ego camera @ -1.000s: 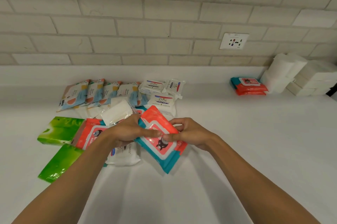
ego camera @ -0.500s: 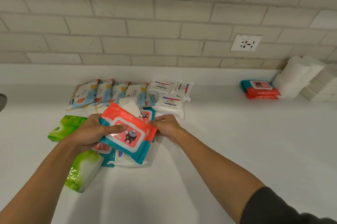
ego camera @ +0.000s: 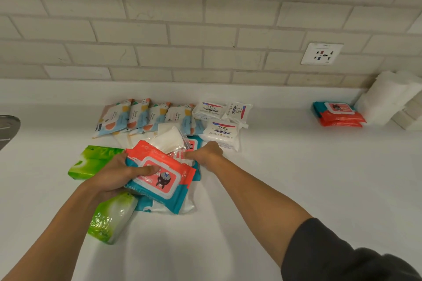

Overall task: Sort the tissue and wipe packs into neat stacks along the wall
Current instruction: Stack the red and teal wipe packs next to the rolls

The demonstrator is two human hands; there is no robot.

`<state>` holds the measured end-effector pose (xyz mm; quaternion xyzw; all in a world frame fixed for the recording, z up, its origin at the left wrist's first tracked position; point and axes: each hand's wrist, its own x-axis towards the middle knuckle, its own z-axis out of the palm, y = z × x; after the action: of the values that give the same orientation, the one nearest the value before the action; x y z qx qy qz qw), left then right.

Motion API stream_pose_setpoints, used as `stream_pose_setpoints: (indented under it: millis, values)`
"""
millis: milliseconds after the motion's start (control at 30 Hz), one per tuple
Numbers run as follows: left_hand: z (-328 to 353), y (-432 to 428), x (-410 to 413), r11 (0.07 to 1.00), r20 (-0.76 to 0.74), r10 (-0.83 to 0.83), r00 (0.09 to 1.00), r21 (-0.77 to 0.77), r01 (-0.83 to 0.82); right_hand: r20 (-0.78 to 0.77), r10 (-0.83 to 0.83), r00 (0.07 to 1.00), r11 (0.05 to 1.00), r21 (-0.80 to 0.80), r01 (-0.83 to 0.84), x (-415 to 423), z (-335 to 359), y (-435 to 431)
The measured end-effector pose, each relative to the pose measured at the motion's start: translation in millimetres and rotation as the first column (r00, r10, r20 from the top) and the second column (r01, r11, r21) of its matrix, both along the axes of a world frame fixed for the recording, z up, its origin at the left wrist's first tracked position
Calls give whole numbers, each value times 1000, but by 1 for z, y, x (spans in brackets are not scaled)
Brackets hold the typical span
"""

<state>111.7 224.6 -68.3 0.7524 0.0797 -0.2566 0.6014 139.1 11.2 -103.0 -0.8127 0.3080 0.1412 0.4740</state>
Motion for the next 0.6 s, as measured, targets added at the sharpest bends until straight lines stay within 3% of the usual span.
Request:
stream_pose_setpoints:
  millis: [367, 600]
  values:
    - [0, 3, -3, 1000, -16, -2, 1000, -28, 1, -4, -26, 1000, 998, -63, 26, 8, 2, -8]
    - [5, -8, -1, 999, 2, 22, 1000, 49, -22, -3, -39, 999, 997, 67, 39, -5, -7, -22]
